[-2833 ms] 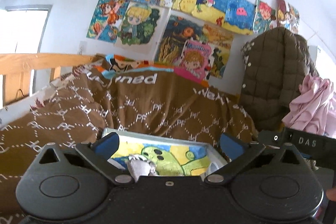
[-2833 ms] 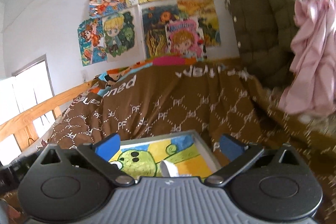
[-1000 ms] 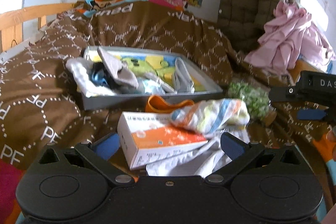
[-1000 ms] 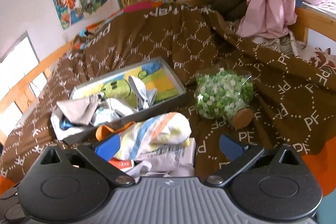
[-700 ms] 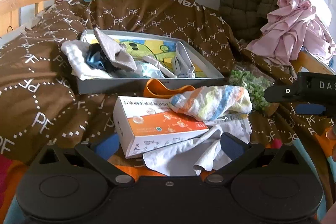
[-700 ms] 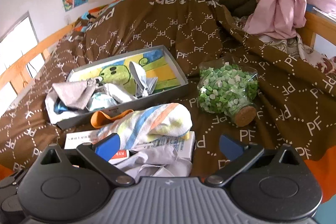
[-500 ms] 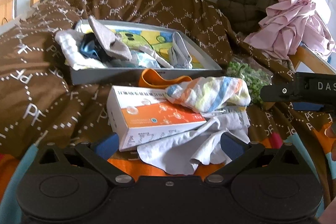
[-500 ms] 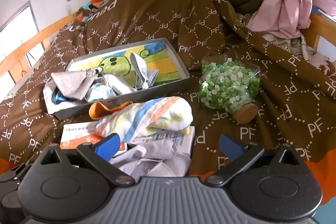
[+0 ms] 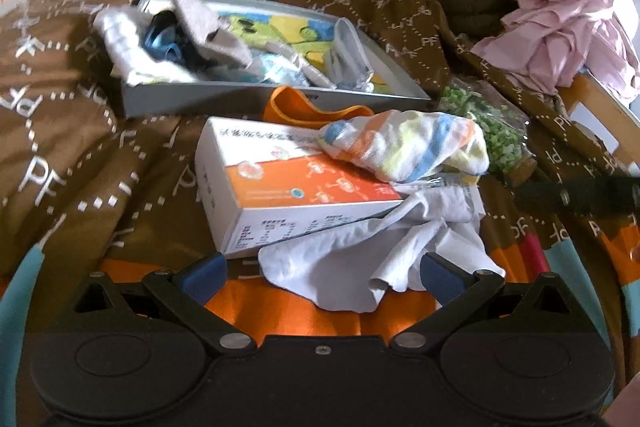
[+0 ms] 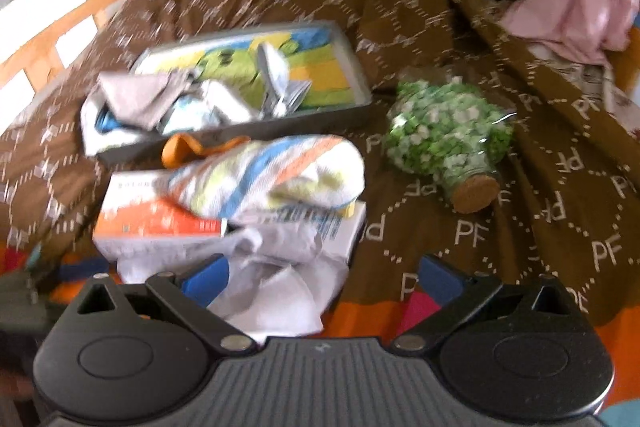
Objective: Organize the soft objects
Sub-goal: 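Move both open tools back to the white cloth beside the white box, then grasp the white cloth with the left tool while the right tool grasps white tissue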
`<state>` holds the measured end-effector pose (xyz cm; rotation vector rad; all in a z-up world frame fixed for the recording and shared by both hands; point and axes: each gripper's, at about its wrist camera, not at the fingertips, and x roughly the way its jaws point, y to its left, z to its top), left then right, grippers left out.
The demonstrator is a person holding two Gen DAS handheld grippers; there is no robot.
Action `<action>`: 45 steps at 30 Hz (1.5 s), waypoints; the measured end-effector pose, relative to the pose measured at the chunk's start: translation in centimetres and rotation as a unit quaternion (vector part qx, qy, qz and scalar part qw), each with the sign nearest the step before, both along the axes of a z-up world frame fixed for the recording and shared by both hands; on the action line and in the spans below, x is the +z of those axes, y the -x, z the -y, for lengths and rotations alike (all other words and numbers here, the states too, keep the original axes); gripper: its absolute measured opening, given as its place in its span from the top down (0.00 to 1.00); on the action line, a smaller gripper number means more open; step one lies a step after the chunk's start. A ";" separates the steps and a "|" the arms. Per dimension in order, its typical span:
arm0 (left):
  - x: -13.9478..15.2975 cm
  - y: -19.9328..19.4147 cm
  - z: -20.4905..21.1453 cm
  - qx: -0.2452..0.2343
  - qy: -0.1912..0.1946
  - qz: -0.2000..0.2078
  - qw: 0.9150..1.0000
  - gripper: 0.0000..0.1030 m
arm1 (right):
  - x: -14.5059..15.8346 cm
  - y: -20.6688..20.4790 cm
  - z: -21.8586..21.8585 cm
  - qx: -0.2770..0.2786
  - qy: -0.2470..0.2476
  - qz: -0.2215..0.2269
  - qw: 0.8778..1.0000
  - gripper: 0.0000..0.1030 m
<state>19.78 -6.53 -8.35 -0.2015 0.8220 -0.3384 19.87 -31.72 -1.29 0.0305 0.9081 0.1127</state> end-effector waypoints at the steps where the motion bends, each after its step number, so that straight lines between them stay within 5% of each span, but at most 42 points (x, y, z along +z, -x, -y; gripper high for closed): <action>1: -0.1 -0.2 -0.3 0.004 0.009 -0.005 1.000 0.01 | -0.3 -0.1 0.0 0.011 0.000 -0.008 1.000 0.00; 11: -0.8 -1.1 -0.5 0.002 0.042 -0.014 0.999 0.01 | -2.4 -1.1 -2.5 0.121 0.036 -0.055 0.991 0.01; 24: -1.0 -1.3 -0.3 -0.011 0.079 -0.021 0.997 0.15 | -4.1 -1.8 -3.5 0.151 0.049 -0.091 0.983 0.13; 33: -2.4 -2.2 0.0 -0.032 0.130 -0.062 0.989 0.41 | -4.9 -1.9 -4.2 0.157 0.067 -0.110 0.979 0.27; 36: -2.8 -2.5 0.8 -0.037 0.121 -0.061 0.990 0.46 | -5.2 -1.8 -4.5 0.159 0.070 -0.116 0.978 0.36; 45: -3.2 -2.7 0.5 -0.021 0.108 -0.059 0.992 0.84 | -5.4 -1.9 -4.6 0.153 0.081 -0.116 0.978 0.70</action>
